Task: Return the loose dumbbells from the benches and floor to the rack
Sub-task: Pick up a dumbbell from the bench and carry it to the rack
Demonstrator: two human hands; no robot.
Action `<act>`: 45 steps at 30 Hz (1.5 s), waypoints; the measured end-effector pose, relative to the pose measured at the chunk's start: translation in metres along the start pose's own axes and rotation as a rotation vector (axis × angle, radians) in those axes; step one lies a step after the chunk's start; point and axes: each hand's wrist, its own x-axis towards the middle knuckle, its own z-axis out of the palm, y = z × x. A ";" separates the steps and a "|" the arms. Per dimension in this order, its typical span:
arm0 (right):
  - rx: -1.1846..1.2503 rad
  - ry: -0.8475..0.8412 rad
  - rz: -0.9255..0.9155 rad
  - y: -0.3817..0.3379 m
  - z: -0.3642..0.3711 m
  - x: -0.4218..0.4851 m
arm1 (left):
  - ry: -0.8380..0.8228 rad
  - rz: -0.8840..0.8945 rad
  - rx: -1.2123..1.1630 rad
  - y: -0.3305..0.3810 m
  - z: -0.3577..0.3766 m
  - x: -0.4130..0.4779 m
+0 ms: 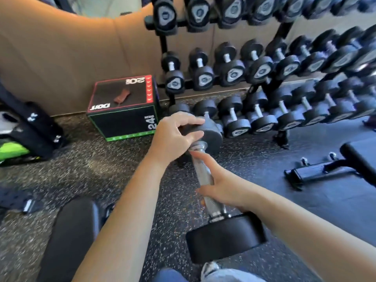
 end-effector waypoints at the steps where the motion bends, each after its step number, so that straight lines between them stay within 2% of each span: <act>1: 0.008 0.016 0.004 0.003 -0.016 0.001 | -0.011 0.022 -0.004 0.004 0.010 0.014; 5: 0.018 0.106 0.041 0.021 -0.072 0.005 | -0.061 0.081 -0.061 0.011 0.059 0.067; 11: 0.159 0.283 0.193 0.052 -0.141 0.028 | -0.238 0.140 -0.116 0.007 0.140 0.152; 17: 0.150 0.513 0.305 0.079 -0.216 0.071 | -0.434 0.211 -0.239 -0.002 0.214 0.246; 24: 0.215 0.692 0.343 0.090 -0.302 0.110 | -0.592 0.276 -0.358 0.003 0.285 0.349; 32: 0.243 0.741 0.414 0.128 -0.391 0.127 | -0.681 0.330 -0.387 0.014 0.370 0.424; 39: 0.298 0.761 0.499 0.190 -0.496 0.130 | -0.774 0.305 -0.367 0.037 0.483 0.489; 45: 0.234 0.784 0.475 0.237 -0.605 0.120 | -0.724 0.358 -0.367 0.074 0.576 0.552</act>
